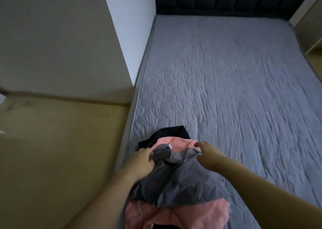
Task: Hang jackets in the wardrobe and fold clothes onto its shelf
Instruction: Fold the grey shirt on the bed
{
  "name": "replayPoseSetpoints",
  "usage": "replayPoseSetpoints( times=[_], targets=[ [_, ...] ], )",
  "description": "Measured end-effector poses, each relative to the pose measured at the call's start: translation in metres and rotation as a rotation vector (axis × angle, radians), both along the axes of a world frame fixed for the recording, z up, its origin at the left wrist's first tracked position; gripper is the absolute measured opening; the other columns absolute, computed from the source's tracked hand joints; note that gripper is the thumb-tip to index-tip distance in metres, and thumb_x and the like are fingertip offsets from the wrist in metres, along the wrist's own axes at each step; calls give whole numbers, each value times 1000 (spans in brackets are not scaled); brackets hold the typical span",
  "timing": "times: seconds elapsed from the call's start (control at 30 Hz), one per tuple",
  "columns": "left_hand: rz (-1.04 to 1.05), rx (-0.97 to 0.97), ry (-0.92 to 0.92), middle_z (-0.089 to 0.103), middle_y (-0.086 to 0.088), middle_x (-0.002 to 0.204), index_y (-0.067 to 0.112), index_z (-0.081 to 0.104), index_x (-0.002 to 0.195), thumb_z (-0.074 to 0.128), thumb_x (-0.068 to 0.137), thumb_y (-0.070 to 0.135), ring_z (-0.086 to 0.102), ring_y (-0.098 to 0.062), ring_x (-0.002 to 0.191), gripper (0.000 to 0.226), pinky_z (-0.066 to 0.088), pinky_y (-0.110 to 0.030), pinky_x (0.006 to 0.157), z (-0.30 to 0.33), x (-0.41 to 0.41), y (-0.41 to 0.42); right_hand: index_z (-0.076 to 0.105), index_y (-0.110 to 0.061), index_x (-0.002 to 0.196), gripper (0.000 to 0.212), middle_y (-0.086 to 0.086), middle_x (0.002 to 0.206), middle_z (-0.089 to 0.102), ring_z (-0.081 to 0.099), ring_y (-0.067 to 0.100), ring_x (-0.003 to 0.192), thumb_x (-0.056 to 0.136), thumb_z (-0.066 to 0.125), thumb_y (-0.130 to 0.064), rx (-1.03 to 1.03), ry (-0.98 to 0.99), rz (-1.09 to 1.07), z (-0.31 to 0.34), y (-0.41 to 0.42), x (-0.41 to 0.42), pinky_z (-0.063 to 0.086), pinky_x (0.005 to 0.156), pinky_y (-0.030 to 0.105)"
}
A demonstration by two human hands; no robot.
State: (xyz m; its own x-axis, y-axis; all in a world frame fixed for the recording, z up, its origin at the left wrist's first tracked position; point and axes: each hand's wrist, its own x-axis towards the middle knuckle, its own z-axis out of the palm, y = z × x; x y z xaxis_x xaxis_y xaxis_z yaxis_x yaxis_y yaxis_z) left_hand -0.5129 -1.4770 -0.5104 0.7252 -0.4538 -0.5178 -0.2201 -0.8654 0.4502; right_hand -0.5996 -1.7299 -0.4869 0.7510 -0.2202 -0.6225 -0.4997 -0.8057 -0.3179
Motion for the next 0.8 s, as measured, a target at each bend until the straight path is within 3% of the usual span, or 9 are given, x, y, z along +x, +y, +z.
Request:
replayPoseSetpoints(
  times=[0.1, 0.27, 0.33, 0.4, 0.47, 0.53, 0.6, 0.67, 0.8],
  targets=[
    [29, 68, 43, 55, -6, 128, 21, 51, 121, 53, 84, 25, 52, -28, 118, 37, 43, -38, 99, -78, -6, -13, 38, -24, 144, 54, 4, 150, 37, 37, 24, 136, 91, 45, -19, 31, -26, 95, -86, -2, 8, 31, 112, 35],
    [20, 36, -220, 9, -4, 160, 23, 10, 153, 59, 82, 30, 20, -29, 141, 86, 20, -44, 115, -166, -1, -58, 55, -26, 125, 32, 4, 133, 55, 49, 24, 121, 96, 41, -32, -41, -112, 198, -190, -8, 2, 36, 104, 32],
    [-52, 97, -259, 14, -4, 160, 23, 26, 150, 58, 85, 33, 18, -27, 144, 73, 14, -43, 118, -188, 3, -70, 64, -25, 108, 27, 4, 119, 64, 53, 25, 112, 97, 41, -35, -127, -161, 198, -207, -8, -5, 38, 96, 33],
    [-144, 187, -316, 39, -2, 149, 24, 50, 133, 51, 91, 37, 30, -27, 137, 44, 13, -44, 117, -201, -6, -70, 64, -25, 83, 29, 3, 97, 69, 58, 25, 98, 97, 41, -36, -213, -337, 232, -212, -8, -14, 38, 88, 36],
    [-199, 172, -415, 59, -4, 123, 18, 58, 111, 45, 94, 33, 44, -28, 124, 26, 14, -46, 116, -202, -26, -61, 56, -26, 64, 35, -1, 72, 66, 58, 21, 74, 96, 44, -35, -214, -527, 312, -207, -11, -24, 42, 80, 39],
    [-152, 22, -472, 61, -4, 96, 18, 53, 88, 50, 88, 30, 53, -27, 107, 12, 21, -45, 116, -192, -51, -43, 54, -25, 56, 41, -3, 60, 63, 54, 19, 60, 95, 47, -36, -141, -594, 402, -194, -14, -32, 45, 75, 39],
    [-53, -87, -432, 51, -2, 75, 18, 40, 72, 56, 78, 27, 53, -27, 88, 20, 35, -44, 105, -172, -69, -27, 64, -24, 66, 47, -3, 72, 69, 59, 17, 70, 99, 37, -43, -127, -421, 531, -180, -14, -37, 42, 84, 37],
    [27, -142, -361, 42, -3, 66, 17, 32, 65, 58, 74, 25, 46, -29, 80, 29, 40, -41, 80, -145, -82, -17, 67, -25, 84, 49, -3, 91, 71, 60, 19, 88, 99, 29, -52, -141, -234, 578, -170, -15, -38, 35, 90, 32],
    [135, -322, -284, 38, 5, 63, 24, 29, 69, 57, 79, 22, 39, -14, 63, 30, 34, -36, 59, -97, -92, -21, 43, -22, 111, 51, 5, 114, 65, 58, 28, 107, 83, 44, -64, -61, -13, 490, -147, -9, -35, 38, 81, 31]
  ],
)
